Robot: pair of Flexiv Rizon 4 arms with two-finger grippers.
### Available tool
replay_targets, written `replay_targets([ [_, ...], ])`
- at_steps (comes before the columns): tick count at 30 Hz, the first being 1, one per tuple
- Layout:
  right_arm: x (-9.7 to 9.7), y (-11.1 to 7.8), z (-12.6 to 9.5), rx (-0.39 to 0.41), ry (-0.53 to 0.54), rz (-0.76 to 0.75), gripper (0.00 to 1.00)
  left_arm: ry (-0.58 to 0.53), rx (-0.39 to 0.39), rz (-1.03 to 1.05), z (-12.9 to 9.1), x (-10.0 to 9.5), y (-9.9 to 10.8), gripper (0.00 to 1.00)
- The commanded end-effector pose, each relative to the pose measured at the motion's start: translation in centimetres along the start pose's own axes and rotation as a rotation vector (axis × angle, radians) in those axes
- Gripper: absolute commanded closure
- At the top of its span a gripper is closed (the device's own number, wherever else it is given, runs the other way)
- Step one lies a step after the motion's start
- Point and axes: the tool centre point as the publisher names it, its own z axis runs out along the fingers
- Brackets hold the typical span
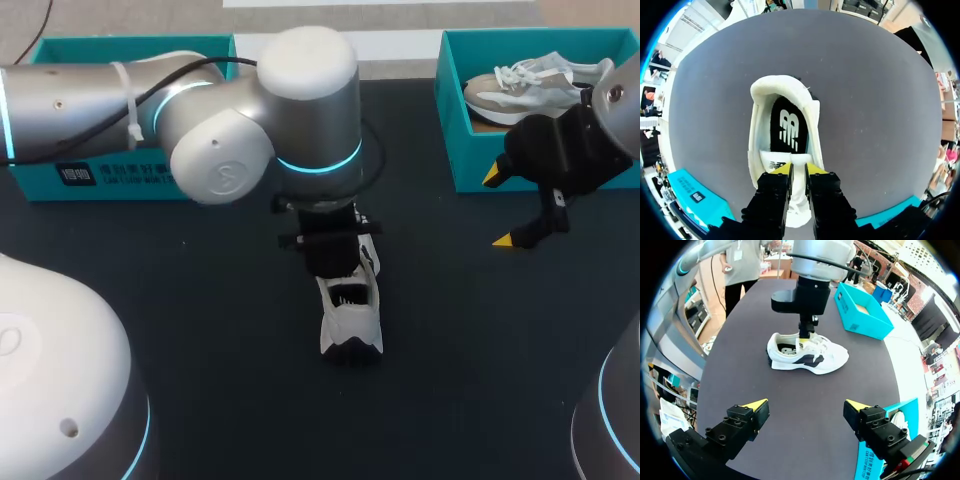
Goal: Take the shoe out of the shoebox, open the shoe tongue, remove and reinsert the insole, then place the shoe into the shoebox
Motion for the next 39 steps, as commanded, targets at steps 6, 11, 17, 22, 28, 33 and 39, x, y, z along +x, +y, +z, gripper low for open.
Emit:
replay_targets([
  [6, 0.0, 0.1, 0.2, 0.005, 0.0, 0.001, 0.0, -0.033, 0.031, -0.104, -4.5, 1.4, -0.8, 0.8],
  [11, 0.0, 0.1, 0.2, 0.005, 0.0, 0.001, 0.0, -0.048, 0.087, -0.262, -5.9, 2.7, -1.0, 0.77],
  [17, 0.0, 0.1, 0.2, 0.005, 0.0, 0.001, 0.0, -0.027, 0.106, -0.274, -6.4, 3.6, -1.5, 0.0],
  [22, 0.0, 0.1, 0.2, 0.005, 0.0, 0.001, 0.0, -0.027, 0.106, -0.274, -6.4, 3.6, -1.5, 0.0],
  [28, 0.0, 0.1, 0.2, 0.005, 0.0, 0.001, 0.0, -0.006, 0.072, -0.578, -7.8, 2.7, -4.7, 0.0],
  [33, 0.0, 0.1, 0.2, 0.005, 0.0, 0.001, 0.0, 0.006, -0.037, -1.453, -7.7, 1.4, -7.5, 0.0],
  [39, 0.0, 0.1, 0.2, 0.005, 0.0, 0.001, 0.0, -0.026, 0.122, -1.466, -7.4, 2.3, -7.7, 0.0],
])
